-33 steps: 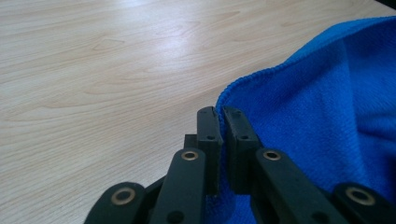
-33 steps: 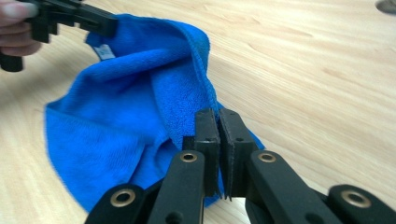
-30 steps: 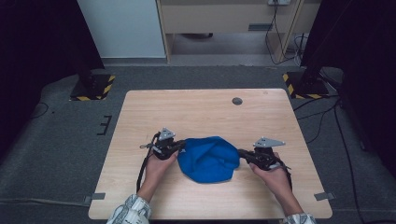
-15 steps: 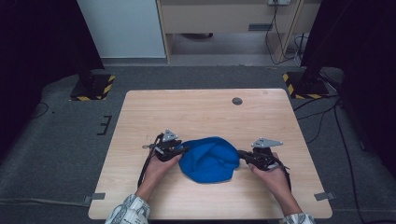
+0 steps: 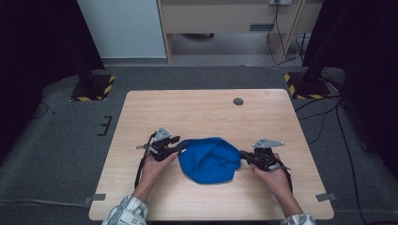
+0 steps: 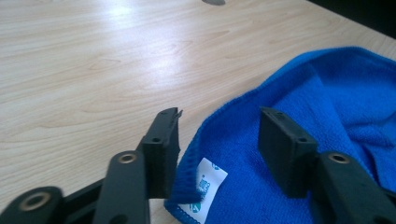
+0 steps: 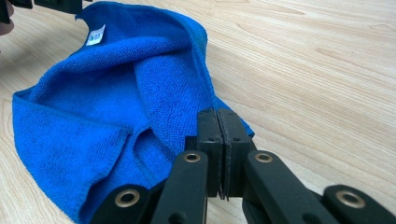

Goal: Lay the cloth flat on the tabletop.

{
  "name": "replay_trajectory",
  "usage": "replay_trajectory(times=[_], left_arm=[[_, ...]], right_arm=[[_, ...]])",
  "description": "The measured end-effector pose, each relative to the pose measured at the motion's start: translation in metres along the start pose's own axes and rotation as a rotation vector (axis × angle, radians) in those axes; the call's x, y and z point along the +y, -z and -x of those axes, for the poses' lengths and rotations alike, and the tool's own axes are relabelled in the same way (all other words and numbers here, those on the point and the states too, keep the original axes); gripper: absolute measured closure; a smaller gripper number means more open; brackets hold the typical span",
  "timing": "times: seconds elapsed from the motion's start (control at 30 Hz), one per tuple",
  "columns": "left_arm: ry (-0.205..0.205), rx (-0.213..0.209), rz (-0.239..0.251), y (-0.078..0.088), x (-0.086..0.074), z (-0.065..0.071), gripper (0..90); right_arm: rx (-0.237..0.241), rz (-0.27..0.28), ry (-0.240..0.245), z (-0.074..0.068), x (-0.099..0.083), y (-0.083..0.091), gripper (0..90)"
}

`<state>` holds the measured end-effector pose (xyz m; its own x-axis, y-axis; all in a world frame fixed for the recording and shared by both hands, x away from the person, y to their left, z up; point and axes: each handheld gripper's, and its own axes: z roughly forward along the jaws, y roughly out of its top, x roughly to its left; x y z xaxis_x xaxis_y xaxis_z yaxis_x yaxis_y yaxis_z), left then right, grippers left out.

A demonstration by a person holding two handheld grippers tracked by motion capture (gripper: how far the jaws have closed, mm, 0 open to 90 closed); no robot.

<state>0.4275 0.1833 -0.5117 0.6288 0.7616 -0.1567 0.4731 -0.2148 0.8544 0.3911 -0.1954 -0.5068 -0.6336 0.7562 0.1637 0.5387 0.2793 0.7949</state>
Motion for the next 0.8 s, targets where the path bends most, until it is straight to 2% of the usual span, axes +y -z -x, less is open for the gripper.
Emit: replay_trajectory(times=[0.2, 0.27, 0.4, 0.43, 0.5, 0.6, 0.7, 0.8], left_arm=[[0.011, 0.008, 0.022, 0.004, 0.001, -0.003, 40.0], [-0.001, 0.009, 0.021, 0.006, 0.002, -0.002, 38.5], [-0.030, -0.009, -0.022, 0.010, -0.003, 0.001, 39.3], [-0.029, -0.014, -0.043, 0.009, -0.005, 0.001, 36.8], [-0.045, 0.014, -0.073, 0.006, -0.008, -0.001, 36.4], [-0.041, 0.032, -0.094, 0.002, -0.011, -0.005, 38.4], [-0.039, 0.029, -0.121, -0.002, -0.013, -0.011, 42.9], [-0.023, 0.017, -0.121, -0.005, -0.015, -0.015, 47.0]], right_arm=[[-0.001, -0.002, 0.000, 0.001, -0.001, 0.000, 89.0], [-0.001, -0.007, 0.003, 0.001, -0.001, -0.001, 89.0], [-0.003, -0.010, 0.000, 0.001, -0.001, 0.000, 89.0], [-0.004, -0.008, -0.001, 0.001, -0.001, 0.000, 88.9], [-0.005, -0.013, 0.000, 0.002, -0.001, 0.000, 89.0], [-0.007, -0.012, 0.001, 0.002, -0.001, -0.001, 89.0], [-0.007, -0.010, 0.000, 0.002, -0.001, 0.000, 88.9], [-0.009, -0.009, 0.000, 0.003, -0.001, -0.001, 89.0]])
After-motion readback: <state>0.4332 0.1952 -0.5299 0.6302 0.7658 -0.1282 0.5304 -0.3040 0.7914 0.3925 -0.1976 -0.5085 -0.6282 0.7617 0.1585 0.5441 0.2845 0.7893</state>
